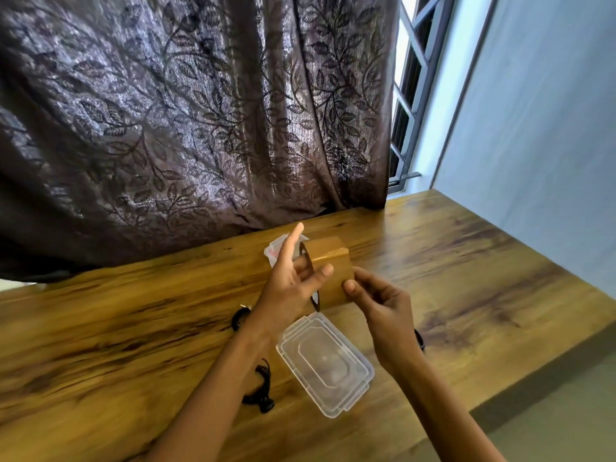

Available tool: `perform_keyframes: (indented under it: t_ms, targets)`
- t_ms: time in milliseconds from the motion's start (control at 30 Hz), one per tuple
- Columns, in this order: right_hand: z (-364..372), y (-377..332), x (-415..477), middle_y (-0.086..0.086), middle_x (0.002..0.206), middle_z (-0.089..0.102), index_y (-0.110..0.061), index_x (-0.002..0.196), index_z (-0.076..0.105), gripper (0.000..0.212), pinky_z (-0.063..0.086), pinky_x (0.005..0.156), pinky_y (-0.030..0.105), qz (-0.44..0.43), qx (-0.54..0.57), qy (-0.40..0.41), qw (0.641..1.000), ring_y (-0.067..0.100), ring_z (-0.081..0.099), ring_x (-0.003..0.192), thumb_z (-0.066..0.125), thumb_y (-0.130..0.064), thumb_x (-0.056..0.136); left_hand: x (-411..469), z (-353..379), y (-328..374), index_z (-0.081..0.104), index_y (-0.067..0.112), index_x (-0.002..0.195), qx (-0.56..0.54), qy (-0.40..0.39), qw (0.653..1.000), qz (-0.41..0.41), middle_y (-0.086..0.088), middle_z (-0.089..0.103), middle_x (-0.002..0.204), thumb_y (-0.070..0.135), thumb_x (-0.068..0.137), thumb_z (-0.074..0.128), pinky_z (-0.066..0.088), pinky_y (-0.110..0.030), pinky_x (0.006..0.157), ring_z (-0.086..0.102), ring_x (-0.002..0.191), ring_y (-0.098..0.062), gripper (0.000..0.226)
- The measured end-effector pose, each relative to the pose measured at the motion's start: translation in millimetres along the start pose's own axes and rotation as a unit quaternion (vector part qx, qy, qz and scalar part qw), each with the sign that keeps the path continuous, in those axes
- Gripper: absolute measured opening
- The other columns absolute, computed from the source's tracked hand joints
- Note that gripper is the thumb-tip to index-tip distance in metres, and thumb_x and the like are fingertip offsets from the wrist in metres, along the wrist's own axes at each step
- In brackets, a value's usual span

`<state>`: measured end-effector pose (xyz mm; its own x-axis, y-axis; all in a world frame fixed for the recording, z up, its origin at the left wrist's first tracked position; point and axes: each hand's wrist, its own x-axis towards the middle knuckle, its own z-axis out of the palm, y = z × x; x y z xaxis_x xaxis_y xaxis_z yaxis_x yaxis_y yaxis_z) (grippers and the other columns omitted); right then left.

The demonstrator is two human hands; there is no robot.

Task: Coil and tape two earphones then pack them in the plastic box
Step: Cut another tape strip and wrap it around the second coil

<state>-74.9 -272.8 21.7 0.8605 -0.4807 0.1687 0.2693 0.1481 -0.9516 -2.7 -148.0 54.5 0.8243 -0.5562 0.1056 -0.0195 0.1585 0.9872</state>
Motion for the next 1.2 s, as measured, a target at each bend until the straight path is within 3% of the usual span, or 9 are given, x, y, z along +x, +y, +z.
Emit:
perform_keyframes:
  t_ms: [100,200,300,433,533,700,933,1100,1200]
  targets:
    - [-1.3,-7.9,-1.5,0.005,0.097,0.071,-0.007,0.105,0.064,0.034,0.055,0.076,0.023,-0.025,-0.030,-0.028,0.999,0.012,0.067,0.091,0.067,-0.008,0.071,1.3,2.4,6.9,0.035,0.022,0.138,0.014,-0.005,1.000,0.008,0.005,0.066,0.103,-0.006,0.084,0.056,0.055,-0.022,0.078,0.066,0.091,-0.001,0.064]
    - [-1.1,-18.5,3.2,-0.002,0.113,0.062,-0.016,0.122,0.054,0.049,0.051,0.087,0.023,-0.125,-0.176,-0.027,0.976,0.007,0.060,0.104,0.072,-0.008,0.077,3.8,4.4,10.3,0.035,0.018,0.138,0.042,-0.002,0.999,0.015,-0.003,0.066,0.109,-0.011,0.082,0.056,0.052,-0.016,0.075,0.066,0.092,-0.003,0.066]
    - [-1.0,-33.0,14.4,0.001,0.127,0.051,-0.017,0.129,0.050,0.047,0.045,0.097,0.028,-0.284,-0.320,-0.052,0.902,0.010,0.048,0.118,0.061,-0.021,0.083,4.7,5.6,15.6,0.035,0.019,0.139,0.066,-0.009,0.997,0.036,-0.002,0.066,0.109,-0.012,0.082,0.056,0.052,-0.016,0.076,0.066,0.094,-0.003,0.068]
    - [1.9,-48.0,29.4,0.010,0.137,0.045,-0.015,0.130,0.051,0.043,0.041,0.102,0.039,-0.345,-0.455,-0.091,0.816,0.022,0.040,0.126,0.044,-0.021,0.088,6.6,7.0,25.7,0.032,0.019,0.139,0.071,-0.017,0.996,0.060,0.004,0.065,0.104,-0.013,0.083,0.054,0.054,-0.017,0.077,0.066,0.087,0.001,0.069]
    - [4.0,-49.7,34.3,0.013,0.133,0.050,-0.011,0.122,0.059,0.039,0.046,0.096,0.044,-0.381,-0.481,-0.095,0.784,0.027,0.045,0.121,0.043,-0.017,0.087,9.6,3.6,31.2,0.028,0.019,0.141,0.063,-0.020,0.996,0.062,0.001,0.063,0.107,-0.015,0.083,0.052,0.054,-0.017,0.071,0.066,0.085,0.001,0.071]
    - [9.1,-47.3,34.5,0.009,0.115,0.062,-0.010,0.103,0.069,0.024,0.049,0.087,0.029,-0.403,-0.437,-0.067,0.801,0.018,0.055,0.107,0.053,-0.017,0.086,7.0,-1.9,37.9,0.026,0.018,0.142,0.071,-0.022,0.995,0.065,-0.005,0.061,0.115,-0.012,0.084,0.053,0.053,-0.023,0.086,0.065,0.089,-0.001,0.071]
    - [14.0,-53.2,34.8,0.002,0.092,0.069,-0.007,0.088,0.071,0.013,0.048,0.083,0.017,-0.373,-0.351,-0.080,0.855,0.011,0.061,0.091,0.060,-0.013,0.084,-1.1,-5.8,42.4,0.033,0.029,0.133,0.071,-0.028,0.996,0.055,-0.003,0.063,0.114,-0.011,0.085,0.053,0.054,-0.027,0.085,0.066,0.091,-0.004,0.066]
    - [13.8,-65.1,34.9,-0.001,0.087,0.069,-0.010,0.086,0.066,0.011,0.049,0.065,0.025,-0.359,-0.451,-0.113,0.809,0.010,0.061,0.076,0.056,-0.011,0.084,-6.3,-4.3,41.4,0.037,0.036,0.123,0.104,-0.045,0.992,0.050,-0.008,0.061,0.122,-0.010,0.084,0.055,0.051,-0.045,0.093,0.064,0.098,-0.018,0.063]
    - [14.0,-71.0,36.7,-0.004,0.080,0.069,-0.013,0.083,0.064,0.007,0.049,0.057,0.031,-0.343,-0.474,-0.122,0.802,0.009,0.058,0.068,0.057,-0.014,0.082,-8.6,-6.6,36.6,0.040,0.041,0.120,0.125,-0.052,0.990,0.047,-0.002,0.062,0.118,-0.009,0.084,0.056,0.051,-0.045,0.092,0.065,0.098,-0.019,0.063]
